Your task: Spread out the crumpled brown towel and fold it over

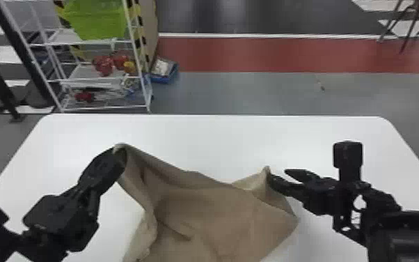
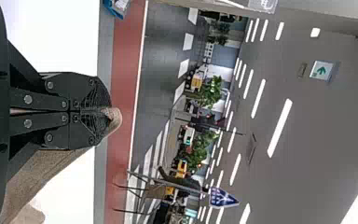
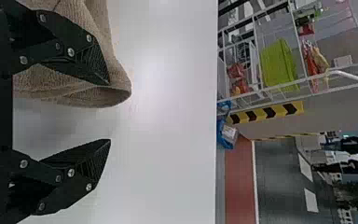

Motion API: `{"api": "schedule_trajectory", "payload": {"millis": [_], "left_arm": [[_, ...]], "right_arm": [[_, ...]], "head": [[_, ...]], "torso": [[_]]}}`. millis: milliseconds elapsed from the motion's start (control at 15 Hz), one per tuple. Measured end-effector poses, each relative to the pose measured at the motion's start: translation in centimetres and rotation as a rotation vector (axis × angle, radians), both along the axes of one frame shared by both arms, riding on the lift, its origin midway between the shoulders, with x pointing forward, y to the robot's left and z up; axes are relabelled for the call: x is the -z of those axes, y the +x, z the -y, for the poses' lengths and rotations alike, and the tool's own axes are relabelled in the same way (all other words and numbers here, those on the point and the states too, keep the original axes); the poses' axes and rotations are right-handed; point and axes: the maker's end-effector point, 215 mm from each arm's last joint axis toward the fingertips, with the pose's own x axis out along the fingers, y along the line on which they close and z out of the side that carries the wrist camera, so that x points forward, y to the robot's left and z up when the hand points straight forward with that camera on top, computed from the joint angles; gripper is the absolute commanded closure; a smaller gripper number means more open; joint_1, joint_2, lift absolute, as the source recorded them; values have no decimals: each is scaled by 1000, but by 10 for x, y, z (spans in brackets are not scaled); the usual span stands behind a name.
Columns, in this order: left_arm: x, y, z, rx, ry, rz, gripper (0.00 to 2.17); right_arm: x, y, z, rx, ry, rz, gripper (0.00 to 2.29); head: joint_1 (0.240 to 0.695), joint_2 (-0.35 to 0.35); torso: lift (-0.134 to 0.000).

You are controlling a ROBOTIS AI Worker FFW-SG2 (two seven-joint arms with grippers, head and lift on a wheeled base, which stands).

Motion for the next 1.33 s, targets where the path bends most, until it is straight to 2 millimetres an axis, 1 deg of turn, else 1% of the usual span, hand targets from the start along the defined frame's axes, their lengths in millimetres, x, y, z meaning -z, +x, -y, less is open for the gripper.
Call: {"api": "schedule_trajectory", "payload": {"millis": [133,267,400,467,667,733,800,867,933,1067,1133,1333], "left_arm": [[0,0,-2,-1,0,2,1382],[-2,1,-4,-4,1,8,1382],[-4,2,-5,-6,0,13,1379],[-4,2,-6,-7,0,14,1379],[-5,4,-6,-9,0,17,1379],[-5,5,-6,-10,0,18,1379],[-5,6,-7,-11,-1,18,1379],[-5,6,-7,-13,-2,18,1379],[-5,7,-6,-14,-4,18,1382],[-6,7,-6,-14,-5,20,1379],[-7,8,-5,-14,-5,22,1382],[-10,7,-4,-11,-6,27,1379]], "right_arm": [[3,0,-18,-32,1,-29,532],[4,-4,-34,-69,26,-51,532],[6,-8,-46,-88,40,-74,755],[4,-6,-47,-90,44,-82,765],[6,-3,-45,-87,54,-102,792],[8,-3,-43,-82,56,-107,991],[9,-4,-41,-79,61,-110,1123],[10,-6,-40,-81,74,-118,1362],[12,-9,-38,-81,88,-126,1484],[12,-14,-33,-76,110,-132,1514],[9,-16,-32,-75,122,-128,1571],[-12,-20,-28,-72,133,-89,1575]], "head": [[695,70],[695,89],[695,105],[695,112],[695,111],[695,108],[695,104],[695,104],[695,103],[695,95],[695,93],[695,90]], "torso": [[-123],[-123],[-123],[-123],[-123],[-123],[-123],[-123],[-123],[-123],[-123],[-123]]}}
